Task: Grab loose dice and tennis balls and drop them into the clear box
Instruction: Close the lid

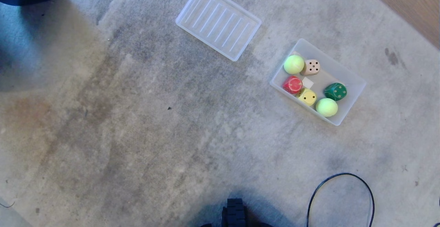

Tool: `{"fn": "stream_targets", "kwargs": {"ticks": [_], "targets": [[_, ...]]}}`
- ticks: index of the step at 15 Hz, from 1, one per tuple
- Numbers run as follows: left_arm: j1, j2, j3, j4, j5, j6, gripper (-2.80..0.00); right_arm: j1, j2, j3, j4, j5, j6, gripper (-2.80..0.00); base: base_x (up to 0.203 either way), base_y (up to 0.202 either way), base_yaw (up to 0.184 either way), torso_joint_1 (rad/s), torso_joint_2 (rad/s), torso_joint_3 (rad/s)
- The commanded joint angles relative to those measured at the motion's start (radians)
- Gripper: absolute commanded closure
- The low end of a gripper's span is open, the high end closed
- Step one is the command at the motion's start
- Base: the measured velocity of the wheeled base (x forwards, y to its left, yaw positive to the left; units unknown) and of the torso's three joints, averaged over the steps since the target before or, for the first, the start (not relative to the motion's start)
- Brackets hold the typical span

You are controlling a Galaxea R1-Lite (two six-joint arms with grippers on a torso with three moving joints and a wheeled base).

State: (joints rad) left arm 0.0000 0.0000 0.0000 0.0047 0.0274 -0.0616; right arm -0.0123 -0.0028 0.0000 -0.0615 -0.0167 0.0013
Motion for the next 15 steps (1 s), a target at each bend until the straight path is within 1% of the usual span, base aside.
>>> {"fn": "stream_targets", "kwargs": {"ticks": [1,5,8,15], "targets": [[0.0,0.0,0.0,0.0,0.002,-0.006,0.0,0.0,0.001,0.025,-0.001,0.0,0.0,0.0,0.0,0.0,0.0,0.0,0.0,0.0],[0.0,0.0,0.0,0.001,0.002,-0.009,0.0,0.0,0.001,0.025,0.0,0.0,0.0,0.0,0.0,0.0,0.0,0.001,0.0,0.037],[0.0,0.0,0.0,0.0,0.003,-0.021,0.0,0.0,0.001,0.025,0.0,0.0,0.0,0.0,0.0,0.0,0.0,0.001,0.0,0.18],[0.0,0.0,0.0,0.0,0.005,-0.021,0.0,0.0,0.001,0.025,-0.001,0.0,0.0,0.0,0.0,0.0,0.0,0.003,0.0,0.206]]}}
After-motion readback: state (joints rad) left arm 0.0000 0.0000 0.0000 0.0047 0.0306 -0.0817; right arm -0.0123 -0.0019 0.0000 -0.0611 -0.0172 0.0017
